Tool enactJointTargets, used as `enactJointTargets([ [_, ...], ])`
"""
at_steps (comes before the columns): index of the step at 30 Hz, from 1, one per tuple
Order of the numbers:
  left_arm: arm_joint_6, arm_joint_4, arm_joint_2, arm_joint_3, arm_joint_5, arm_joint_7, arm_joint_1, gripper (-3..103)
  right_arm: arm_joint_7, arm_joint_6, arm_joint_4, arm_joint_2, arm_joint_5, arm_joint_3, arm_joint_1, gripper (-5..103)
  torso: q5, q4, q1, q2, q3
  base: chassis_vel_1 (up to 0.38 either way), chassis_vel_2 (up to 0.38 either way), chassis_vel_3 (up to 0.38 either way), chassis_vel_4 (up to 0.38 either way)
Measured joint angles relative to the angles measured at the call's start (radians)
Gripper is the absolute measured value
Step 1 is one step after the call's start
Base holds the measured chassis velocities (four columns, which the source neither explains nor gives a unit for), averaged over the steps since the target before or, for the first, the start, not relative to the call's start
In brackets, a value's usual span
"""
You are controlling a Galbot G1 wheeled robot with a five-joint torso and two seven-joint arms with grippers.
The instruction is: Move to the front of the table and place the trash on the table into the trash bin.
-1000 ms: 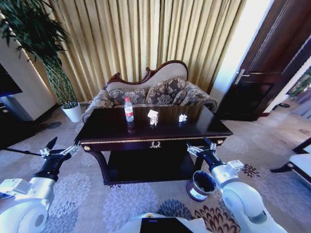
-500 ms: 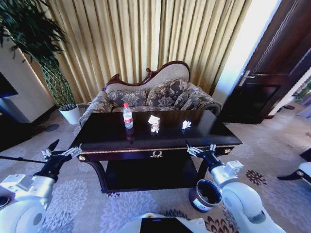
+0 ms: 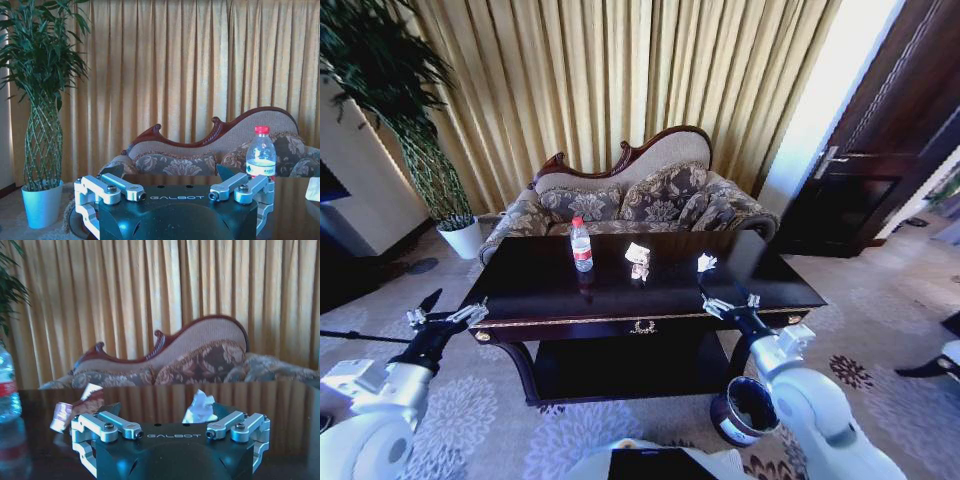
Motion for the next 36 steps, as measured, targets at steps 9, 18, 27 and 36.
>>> enactJointTargets([
  [9, -0.002, -0.029, -0.004, -0.010, -0.014, -0.008, 0.008, 100, 0.038, -0.043, -0.165, -0.081, 0.119, -0.061, 0.191, 100, 0.0001, -0.0001, 0.000, 0.000, 0.000, 0.000, 0.000, 0.000, 0.000],
  [18, -0.005, -0.032, -0.017, -0.006, -0.009, -0.017, 0.001, 100, 0.106, -0.070, -0.387, -0.115, 0.152, -0.238, 0.442, 100, -0.0001, -0.0001, 0.000, 0.000, 0.000, 0.000, 0.000, 0.000, 0.000],
  [27, -0.017, -0.033, -0.011, -0.006, -0.009, -0.020, -0.007, 100, 0.140, -0.072, -0.500, -0.086, 0.148, -0.321, 0.560, 100, -0.0001, -0.0002, 0.000, 0.000, 0.000, 0.000, 0.000, 0.000, 0.000],
  [36, -0.025, -0.032, -0.009, -0.004, -0.010, -0.020, -0.011, 100, 0.157, -0.064, -0.574, -0.073, 0.119, -0.342, 0.603, 100, -0.0002, -0.0003, 0.000, 0.000, 0.000, 0.000, 0.000, 0.000, 0.000],
])
